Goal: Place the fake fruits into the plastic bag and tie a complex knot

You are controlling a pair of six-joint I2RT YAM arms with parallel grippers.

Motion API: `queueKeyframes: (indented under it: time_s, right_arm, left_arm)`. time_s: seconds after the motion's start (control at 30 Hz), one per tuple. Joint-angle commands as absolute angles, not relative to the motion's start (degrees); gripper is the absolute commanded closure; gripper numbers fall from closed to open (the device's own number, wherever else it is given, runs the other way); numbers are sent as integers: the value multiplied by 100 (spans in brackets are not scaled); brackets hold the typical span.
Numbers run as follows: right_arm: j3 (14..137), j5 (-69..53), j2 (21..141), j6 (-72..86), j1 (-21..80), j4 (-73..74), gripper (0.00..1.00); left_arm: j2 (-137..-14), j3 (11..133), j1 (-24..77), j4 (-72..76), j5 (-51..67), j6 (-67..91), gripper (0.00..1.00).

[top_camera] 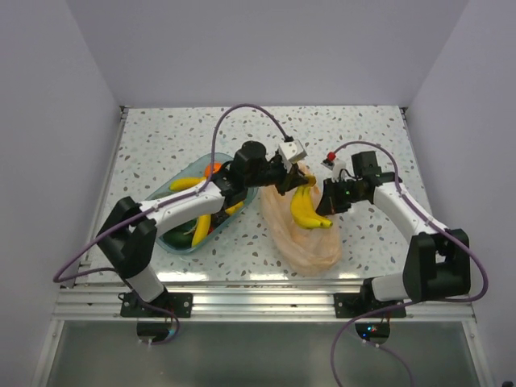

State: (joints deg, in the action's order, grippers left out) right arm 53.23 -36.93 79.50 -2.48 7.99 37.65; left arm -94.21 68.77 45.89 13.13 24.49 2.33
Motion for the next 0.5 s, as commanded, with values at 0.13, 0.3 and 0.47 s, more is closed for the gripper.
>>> queueKeyframes:
  time_s: [0.13, 0.3, 0.47]
  right_arm:
    - [5423, -3498, 7787, -369, 826, 3955, 100]
    - [5502, -3296, 7585, -387, 782, 4104, 100]
    - [5449, -2901, 6962, -106, 685, 3789, 100]
  left_arm:
    - [-10028, 6522, 4544, 2540, 1453, -920, 100]
    - [-10108, 5856, 4544, 2943, 713, -1546, 100]
    - [-9827, 5301, 4605, 2953, 448, -2521, 98]
